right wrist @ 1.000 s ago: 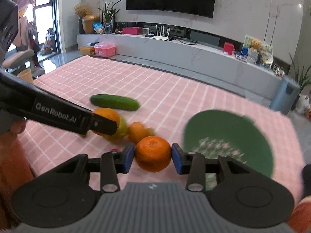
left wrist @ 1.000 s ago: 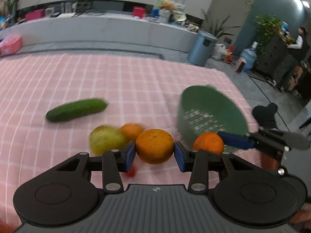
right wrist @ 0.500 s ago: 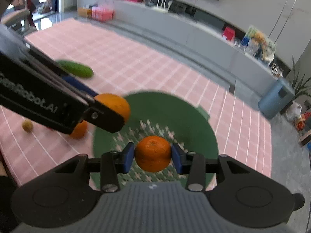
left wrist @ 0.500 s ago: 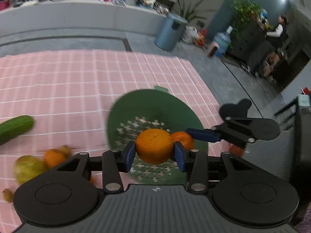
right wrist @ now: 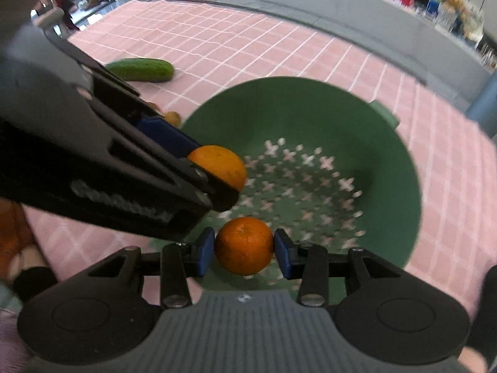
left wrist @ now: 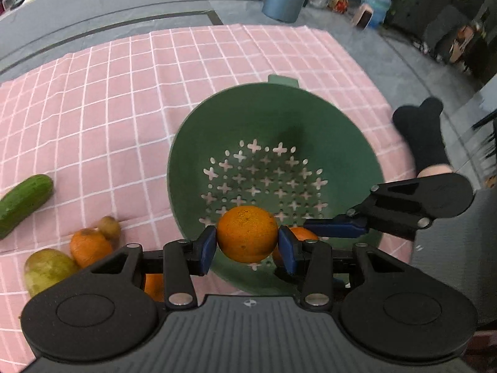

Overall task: Organize fruits
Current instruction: 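Carry both oranges over the green colander and open both grippers to drop them, then move the right gripper to the pomelo while the left gripper approaches the cucumber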

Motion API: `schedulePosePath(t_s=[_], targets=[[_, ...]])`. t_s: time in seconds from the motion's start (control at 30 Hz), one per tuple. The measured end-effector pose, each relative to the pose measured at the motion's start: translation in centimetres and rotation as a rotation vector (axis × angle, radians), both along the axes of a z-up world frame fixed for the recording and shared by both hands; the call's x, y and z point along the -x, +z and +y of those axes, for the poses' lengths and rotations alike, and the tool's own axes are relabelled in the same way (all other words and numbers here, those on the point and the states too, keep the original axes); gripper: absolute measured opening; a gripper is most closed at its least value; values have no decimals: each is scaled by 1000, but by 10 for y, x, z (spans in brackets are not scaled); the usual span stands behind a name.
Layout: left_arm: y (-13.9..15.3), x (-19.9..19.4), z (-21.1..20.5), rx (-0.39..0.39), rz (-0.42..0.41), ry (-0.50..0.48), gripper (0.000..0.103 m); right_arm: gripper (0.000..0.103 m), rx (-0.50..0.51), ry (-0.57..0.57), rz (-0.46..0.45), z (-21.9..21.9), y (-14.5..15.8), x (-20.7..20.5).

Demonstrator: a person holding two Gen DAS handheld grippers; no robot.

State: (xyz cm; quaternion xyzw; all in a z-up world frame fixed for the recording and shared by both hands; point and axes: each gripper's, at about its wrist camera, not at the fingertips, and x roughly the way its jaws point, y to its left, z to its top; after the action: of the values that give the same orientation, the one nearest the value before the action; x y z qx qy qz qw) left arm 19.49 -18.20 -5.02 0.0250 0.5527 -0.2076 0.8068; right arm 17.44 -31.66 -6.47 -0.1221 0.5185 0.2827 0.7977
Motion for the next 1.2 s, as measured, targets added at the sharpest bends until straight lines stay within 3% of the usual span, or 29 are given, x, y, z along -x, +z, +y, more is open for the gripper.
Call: schedulePosePath(t_s=[0.27,0.37,0.57,0.83,1.03,1.2], targets=[[-1,14,3,-115,46,-40,49,38,-96,65,170,16,-5,20],[-1,13,2,-142,30,-48,49,38,-24,104,135,26,-7,28],[-5,9,-6,-187,23,-81,49,39,96,52,60,20,-15,13],[-13,17,-12,-212,25,-108,51,40,118,18,46,10,-17,8],[1,21,-7,-171,-2,-96,65,56,136,-5,10,13,-4,15],[26,34,1,-114,-46,-88,66,67,173,-10,-39,18,14,27]])
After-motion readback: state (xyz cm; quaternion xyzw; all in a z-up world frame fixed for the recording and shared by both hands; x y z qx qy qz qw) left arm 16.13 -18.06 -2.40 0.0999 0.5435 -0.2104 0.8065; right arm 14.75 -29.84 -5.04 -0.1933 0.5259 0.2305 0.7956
